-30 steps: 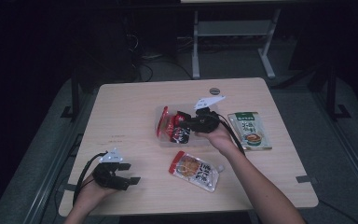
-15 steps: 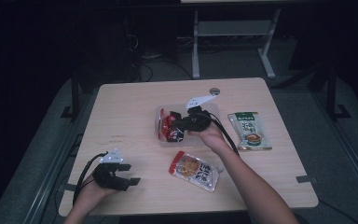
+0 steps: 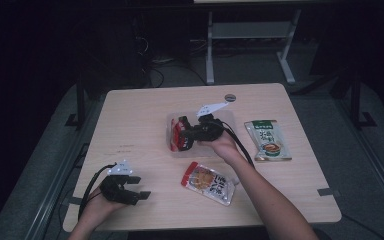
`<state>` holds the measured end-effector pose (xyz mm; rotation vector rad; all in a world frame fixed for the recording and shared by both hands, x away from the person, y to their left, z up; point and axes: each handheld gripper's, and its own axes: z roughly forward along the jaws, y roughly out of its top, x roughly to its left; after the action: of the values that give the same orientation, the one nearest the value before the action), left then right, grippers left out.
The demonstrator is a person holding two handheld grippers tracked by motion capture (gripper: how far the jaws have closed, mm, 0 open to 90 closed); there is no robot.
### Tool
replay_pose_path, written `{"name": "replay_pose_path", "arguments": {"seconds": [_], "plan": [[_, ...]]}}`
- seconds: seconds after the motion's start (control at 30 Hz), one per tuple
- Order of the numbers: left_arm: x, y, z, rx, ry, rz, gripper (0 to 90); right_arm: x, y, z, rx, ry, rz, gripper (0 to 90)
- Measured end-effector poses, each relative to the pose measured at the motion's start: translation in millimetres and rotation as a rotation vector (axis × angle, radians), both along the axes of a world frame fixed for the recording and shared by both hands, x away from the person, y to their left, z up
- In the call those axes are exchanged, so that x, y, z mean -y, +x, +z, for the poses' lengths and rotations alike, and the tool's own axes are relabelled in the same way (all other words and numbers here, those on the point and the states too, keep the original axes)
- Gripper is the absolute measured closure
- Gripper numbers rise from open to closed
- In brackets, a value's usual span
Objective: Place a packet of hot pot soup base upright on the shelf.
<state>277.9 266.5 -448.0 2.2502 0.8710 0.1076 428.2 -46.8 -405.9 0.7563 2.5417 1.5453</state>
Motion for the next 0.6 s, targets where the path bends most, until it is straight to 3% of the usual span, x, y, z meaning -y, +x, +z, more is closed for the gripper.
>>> {"name": "replay_pose_path", "arguments": {"seconds": [0.1,0.37,0.6], "plan": [[-0.1,0.1,-0.3,-0.001,0.001,-0.001,28.1,-0.8,-0.6,0.1,0.004,-0.004,-0.004,72.1],[0.1,0.1,-0.5,-0.004,-0.002,-0.002,28.1,0.6,-5.5,5.2,-0.019,0.020,-0.012,47.6],[0.9,0.0,-0.7,-0.008,-0.002,0.002,28.1,7.0,-11.5,17.0,-0.010,0.033,-0.005,39.9]]}}
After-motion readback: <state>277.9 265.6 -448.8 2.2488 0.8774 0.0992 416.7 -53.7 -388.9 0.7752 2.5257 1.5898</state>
